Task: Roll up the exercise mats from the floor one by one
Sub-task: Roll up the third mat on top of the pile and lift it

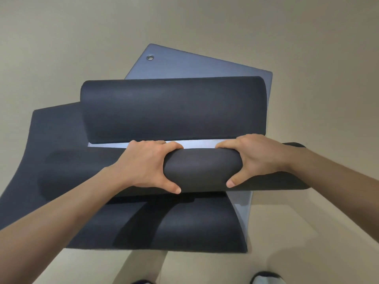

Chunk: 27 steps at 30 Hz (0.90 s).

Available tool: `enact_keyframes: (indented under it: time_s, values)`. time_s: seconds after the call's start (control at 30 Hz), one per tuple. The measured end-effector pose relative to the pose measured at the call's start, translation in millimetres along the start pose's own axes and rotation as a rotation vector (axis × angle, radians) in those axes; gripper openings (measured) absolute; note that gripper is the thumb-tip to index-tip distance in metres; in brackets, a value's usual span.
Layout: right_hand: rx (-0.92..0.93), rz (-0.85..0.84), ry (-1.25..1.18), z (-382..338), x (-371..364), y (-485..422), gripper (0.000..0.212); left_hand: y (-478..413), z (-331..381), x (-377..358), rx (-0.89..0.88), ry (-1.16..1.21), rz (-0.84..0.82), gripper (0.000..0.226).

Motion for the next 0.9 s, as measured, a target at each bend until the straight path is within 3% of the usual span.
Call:
enact_keyframes:
  time_s: [0.13, 0.3, 0.37, 0.5, 0.57, 0.67, 0.8, 0.9]
  values:
    - [0.029, -0.019, -0.153, 9, -22, -3, 0.085, 0, 5, -8, 0.009, 0.034, -0.027, 0.112]
    - [-0.012, -0.045, -0.208, 26, -39, -13, 0.089, -1, 23, -22, -0.101, -0.060, 0.180, 0.103]
    - [-0.021, -0.034, -0.222, 27, -38, -16, 0.093, -6, 19, -26, -0.110, -0.037, 0.187, 0.100]
    - [-0.025, 0.182, -0.247, 29, -9, -32, 0.080, -27, -2, -23, -0.080, -0.009, 0.117, 0.102]
    - [-0.024, 0.236, -0.115, 32, 8, -51, 0.069, -36, -8, -21, -0.069, -0.025, 0.106, 0.100]
    - [-0.002, 0.119, 0.247, 42, 17, -92, 0.062, -41, -10, -22, -0.037, -0.021, 0.121, 0.097]
    - [0.067, 0.034, 0.742, 74, 19, -133, 0.076, -32, -7, -32, -0.027, 0.027, 0.143, 0.096]
    - [0.038, 0.099, 0.842, 92, 34, -148, 0.091, -32, -10, -33, -0.027, 0.054, 0.129, 0.095]
Point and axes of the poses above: each hand's wrist, its own y-axis away from the middle knuckle, its own x-axis out of the back of the hand, z = x × y, the point moved 4 cm from there along -y, towards the middle knuckle, and after that the axes turned 3 degrees about -x, right-handed, at the moved point
